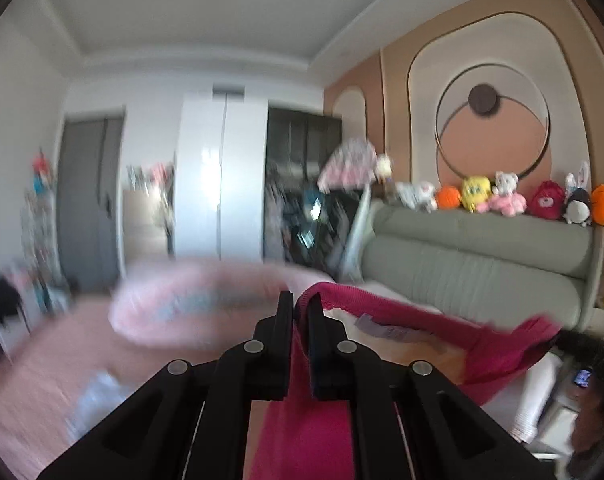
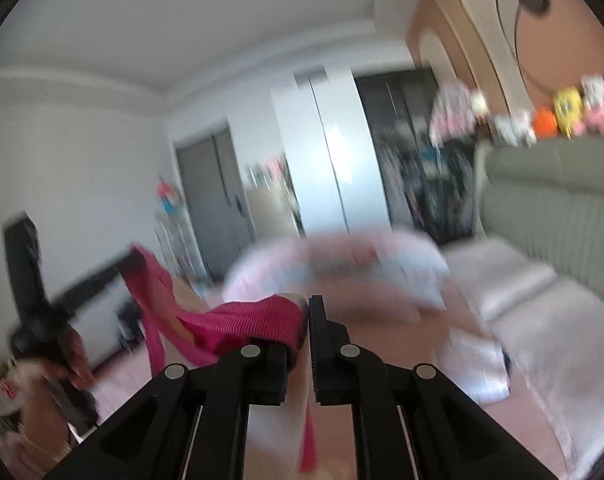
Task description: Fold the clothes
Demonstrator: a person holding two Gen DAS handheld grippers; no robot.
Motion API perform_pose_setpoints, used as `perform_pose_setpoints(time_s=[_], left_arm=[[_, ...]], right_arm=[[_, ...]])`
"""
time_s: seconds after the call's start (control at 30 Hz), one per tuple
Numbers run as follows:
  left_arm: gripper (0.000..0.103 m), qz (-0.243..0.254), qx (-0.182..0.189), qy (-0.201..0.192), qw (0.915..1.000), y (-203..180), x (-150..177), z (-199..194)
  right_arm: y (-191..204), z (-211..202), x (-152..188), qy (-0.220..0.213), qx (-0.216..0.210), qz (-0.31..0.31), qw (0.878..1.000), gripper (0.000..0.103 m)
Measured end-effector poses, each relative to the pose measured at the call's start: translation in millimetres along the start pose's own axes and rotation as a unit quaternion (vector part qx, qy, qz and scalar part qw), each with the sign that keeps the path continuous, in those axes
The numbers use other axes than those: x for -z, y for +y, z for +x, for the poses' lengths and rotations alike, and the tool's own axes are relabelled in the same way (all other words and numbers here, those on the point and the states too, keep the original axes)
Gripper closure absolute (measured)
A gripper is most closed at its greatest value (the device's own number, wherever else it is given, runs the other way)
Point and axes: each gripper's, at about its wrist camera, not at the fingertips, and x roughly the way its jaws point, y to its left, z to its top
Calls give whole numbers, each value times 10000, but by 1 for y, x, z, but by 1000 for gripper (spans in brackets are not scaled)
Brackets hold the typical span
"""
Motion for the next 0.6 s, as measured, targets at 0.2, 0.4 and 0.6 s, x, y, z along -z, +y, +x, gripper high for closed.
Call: perform_pose_setpoints(time_s=[0.2,0.4,0.6], left_arm=[[98,-611,202,1181,9909,3,110,33],[98,-458,280,1563,9862,-21,145,39],[98,-572,382,1657,9838,-32,155,34]], right_arm=[[-47,72,130,2466,-125,428,9681,87],[-52,63,155,2800,-525,159,9584,60],[-36,48,144,2271,-401,-365,9724,39]])
